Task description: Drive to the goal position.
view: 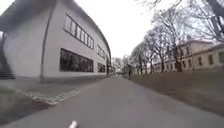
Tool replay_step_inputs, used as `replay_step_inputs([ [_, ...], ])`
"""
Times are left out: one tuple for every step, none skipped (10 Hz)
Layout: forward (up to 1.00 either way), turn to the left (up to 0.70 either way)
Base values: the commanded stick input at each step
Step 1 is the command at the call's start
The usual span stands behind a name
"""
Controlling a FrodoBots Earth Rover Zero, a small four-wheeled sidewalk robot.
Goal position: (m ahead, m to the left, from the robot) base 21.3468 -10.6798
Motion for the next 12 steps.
replay_step_inputs([
  [1.0,0.01],
  [1.0,0.01],
  [1.0,0.01],
  [1.0,0.01],
  [1.0,0.01],
  [1.0,0.01],
  [1.0,0.01],
  [1.0,0.01],
  [1.0,0.01],
  [1.0,0.01],
  [1.0,0.01],
  [1.0,0.01],
])
